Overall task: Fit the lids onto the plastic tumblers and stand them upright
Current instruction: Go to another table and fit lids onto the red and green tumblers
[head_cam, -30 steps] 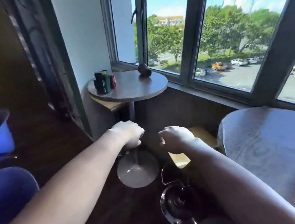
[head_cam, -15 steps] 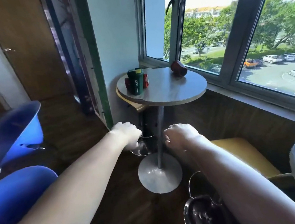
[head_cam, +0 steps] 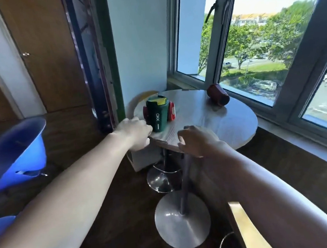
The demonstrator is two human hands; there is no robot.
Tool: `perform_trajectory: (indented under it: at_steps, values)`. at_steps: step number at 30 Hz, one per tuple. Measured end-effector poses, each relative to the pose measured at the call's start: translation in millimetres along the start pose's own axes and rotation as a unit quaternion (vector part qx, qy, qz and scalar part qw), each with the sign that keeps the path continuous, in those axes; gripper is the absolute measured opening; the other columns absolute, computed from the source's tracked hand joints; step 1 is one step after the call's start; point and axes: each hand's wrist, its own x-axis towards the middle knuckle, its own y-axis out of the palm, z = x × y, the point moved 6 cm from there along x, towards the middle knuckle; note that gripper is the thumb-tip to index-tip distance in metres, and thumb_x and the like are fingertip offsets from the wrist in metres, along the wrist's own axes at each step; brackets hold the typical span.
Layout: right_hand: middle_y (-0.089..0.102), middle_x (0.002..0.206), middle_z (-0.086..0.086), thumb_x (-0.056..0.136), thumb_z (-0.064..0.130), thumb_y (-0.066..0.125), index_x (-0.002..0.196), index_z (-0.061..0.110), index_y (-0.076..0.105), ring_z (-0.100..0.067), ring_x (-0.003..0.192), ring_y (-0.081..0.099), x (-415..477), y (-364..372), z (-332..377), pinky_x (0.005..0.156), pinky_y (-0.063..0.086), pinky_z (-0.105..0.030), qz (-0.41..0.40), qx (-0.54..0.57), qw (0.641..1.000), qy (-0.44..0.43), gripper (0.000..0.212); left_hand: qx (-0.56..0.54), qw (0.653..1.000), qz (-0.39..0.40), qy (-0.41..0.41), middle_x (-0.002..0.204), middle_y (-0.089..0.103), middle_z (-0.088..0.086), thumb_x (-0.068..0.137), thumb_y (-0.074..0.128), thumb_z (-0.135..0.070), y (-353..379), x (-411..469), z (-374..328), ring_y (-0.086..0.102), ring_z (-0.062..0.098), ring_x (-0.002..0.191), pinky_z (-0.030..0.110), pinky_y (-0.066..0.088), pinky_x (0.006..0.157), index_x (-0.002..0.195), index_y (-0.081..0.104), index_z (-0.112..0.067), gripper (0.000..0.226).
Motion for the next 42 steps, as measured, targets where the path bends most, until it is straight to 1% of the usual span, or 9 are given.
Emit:
perform_trajectory:
  at_steps: [5,10,17,21,24,29,34,37,42]
  values:
    - [0.066,0.114,-0.005,0.091,0.038,0.054,0.108,0.019,0.065,-0.031,0.103,0.064,49.0,-4.1,-19.4,0.069,0.041,-0.034,-0.040,0.012,0.999,0.019,0.028,-0.072,0.995,-0.066,-0.025,0.116,0.064,0.007,0.092,0.048,-0.037,-13.0,42.3,42.1,0.055,0.029,0.111,0.044,0.048,0.091,0.107,0.061,-0.018,0.027]
    - [0.061,0.116,-0.007,0.089,0.039,0.059,0.126,0.024,0.054,-0.031,0.103,0.063,93.7,0.9,-32.9,0.082,0.054,-0.043,-0.086,0.128,0.986,0.065,0.040,-0.169,0.978,-0.115,-0.034,0.131,0.056,0.008,0.091,0.056,-0.052,-8.5,86.8,78.4,0.052,0.032,0.123,0.046,0.047,0.098,0.131,0.053,-0.022,0.049]
    - [0.063,0.130,-0.009,0.090,0.026,0.067,0.134,0.021,0.049,-0.025,0.108,0.065,145.4,17.1,-45.4,0.089,0.055,-0.045,-0.144,0.389,0.898,0.145,0.047,-0.357,0.930,-0.081,0.027,0.149,0.048,0.008,0.076,0.068,-0.068,15.5,146.7,92.5,0.051,0.030,0.131,0.041,0.043,0.105,0.143,0.039,-0.025,0.085]
    - [0.063,0.128,-0.006,0.091,0.016,0.067,0.128,0.020,0.055,-0.020,0.100,0.071,149.7,29.6,-49.1,0.070,0.054,-0.021,-0.171,0.489,0.841,0.158,0.040,-0.417,0.901,-0.090,0.073,0.139,0.059,0.002,0.067,0.069,-0.075,26.8,162.2,92.5,0.056,0.022,0.121,0.038,0.047,0.098,0.132,0.049,-0.032,0.081]
    - [0.066,0.121,0.004,0.085,0.021,0.073,0.122,0.026,0.061,-0.013,0.094,0.072,142.1,31.3,-50.2,0.076,0.057,-0.028,-0.211,0.500,0.824,0.164,0.039,-0.444,0.883,-0.116,0.104,0.125,0.066,-0.003,0.057,0.067,-0.081,27.5,167.4,94.3,0.061,0.018,0.111,0.043,0.052,0.094,0.121,0.055,-0.036,0.079]
    - [0.066,0.118,0.004,0.083,0.025,0.077,0.117,0.027,0.064,-0.006,0.094,0.068,120.9,4.0,-56.0,0.078,0.056,-0.020,-0.295,0.499,0.798,0.165,0.037,-0.513,0.827,-0.153,0.169,0.118,0.065,-0.008,0.062,0.074,-0.069,2.5,175.6,89.5,0.061,0.013,0.110,0.042,0.051,0.097,0.117,0.062,-0.036,0.065]
    - [0.067,0.113,0.002,0.081,0.033,0.079,0.113,0.026,0.063,-0.006,0.086,0.067,102.6,-20.0,-99.1,0.069,0.051,-0.018,-0.355,0.471,0.783,0.195,0.037,-0.532,0.808,-0.140,0.211,0.104,0.068,-0.010,0.068,0.069,-0.066,-37.3,198.7,56.2,0.066,0.006,0.093,0.029,0.052,0.079,0.118,0.057,-0.039,0.058]
    - [0.069,0.110,0.005,0.079,0.033,0.080,0.111,0.028,0.064,-0.012,0.086,0.069,93.0,-20.1,-128.2,0.073,0.056,-0.027,-0.362,0.456,0.782,0.222,0.036,-0.543,0.802,-0.109,0.224,0.115,0.066,0.001,0.075,0.076,-0.053,-43.1,223.9,28.1,0.064,0.019,0.103,0.035,0.052,0.088,0.121,0.055,-0.032,0.055]
    - [0.070,0.103,0.012,0.079,0.029,0.082,0.104,0.027,0.066,-0.011,0.086,0.071,84.4,-3.7,-167.4,0.072,0.055,-0.026,-0.362,0.475,0.759,0.259,0.030,-0.571,0.786,-0.060,0.228,0.131,0.057,0.005,0.081,0.081,-0.026,-45.1,259.7,-10.8,0.057,0.021,0.116,0.022,0.046,0.088,0.129,0.051,-0.021,0.056]
